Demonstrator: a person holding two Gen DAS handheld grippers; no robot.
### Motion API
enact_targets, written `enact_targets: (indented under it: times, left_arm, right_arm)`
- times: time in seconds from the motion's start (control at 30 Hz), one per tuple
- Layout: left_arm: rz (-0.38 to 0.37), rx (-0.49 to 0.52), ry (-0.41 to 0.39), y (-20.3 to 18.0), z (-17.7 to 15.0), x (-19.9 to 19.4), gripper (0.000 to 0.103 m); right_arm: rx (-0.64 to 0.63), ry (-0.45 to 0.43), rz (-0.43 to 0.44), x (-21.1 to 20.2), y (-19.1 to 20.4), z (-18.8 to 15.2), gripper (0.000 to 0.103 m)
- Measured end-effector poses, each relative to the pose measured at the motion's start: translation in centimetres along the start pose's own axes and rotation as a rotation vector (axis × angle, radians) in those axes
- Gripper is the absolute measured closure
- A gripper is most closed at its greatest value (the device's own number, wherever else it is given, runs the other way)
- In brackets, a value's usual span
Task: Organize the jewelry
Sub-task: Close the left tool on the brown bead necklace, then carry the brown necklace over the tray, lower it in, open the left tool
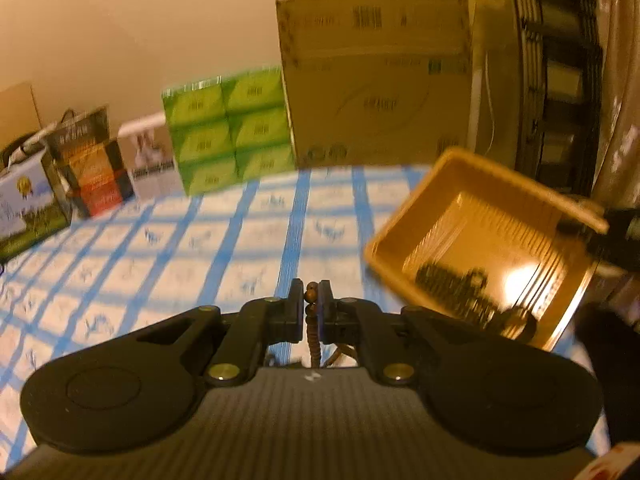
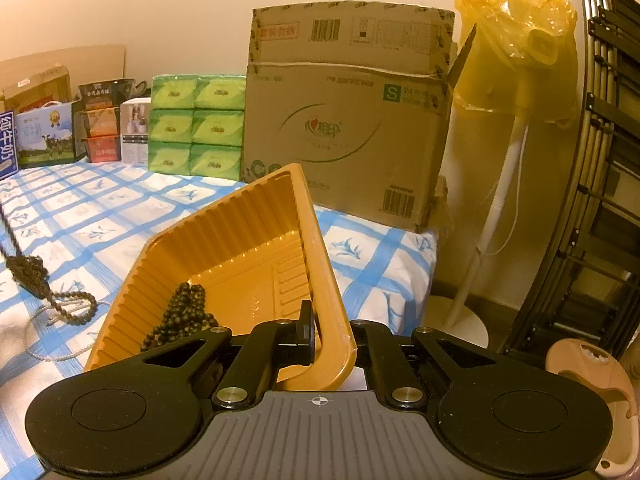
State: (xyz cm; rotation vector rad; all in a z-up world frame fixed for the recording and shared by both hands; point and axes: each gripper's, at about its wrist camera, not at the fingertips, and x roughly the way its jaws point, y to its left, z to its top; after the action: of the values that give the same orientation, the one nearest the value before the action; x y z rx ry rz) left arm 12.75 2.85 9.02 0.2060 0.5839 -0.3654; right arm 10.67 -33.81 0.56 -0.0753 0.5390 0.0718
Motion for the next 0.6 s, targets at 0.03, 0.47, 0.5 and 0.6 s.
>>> enact_targets:
  times: [0.03, 0.47, 0.5, 0.6]
  left_arm:
    - [-0.002, 0.000, -0.015, -0.1, 0.8, -0.4, 0.097]
    - [-0.034, 0.013, -0.119, -1.5, 7.2, -3.3, 0.097]
    - [-0.038, 0.011, -0.121, -1.6, 7.4, -3.3, 0.097]
    - [-0.060, 0.001, -0.124, -2.2, 8.0, -3.4, 0.097]
  right_arm:
    - [0.000, 0.000, 0.000, 0.0, 0.0, 0.1, 0.097]
    - [0.001, -0.011, 0.008, -0.4, 0.4, 0.2, 0.097]
    - [0.000, -0.012, 0.008, -0.4, 0.4, 0.2, 0.097]
    - [0.001, -0.012, 0.009, -0.4, 0.5, 0.2, 0.097]
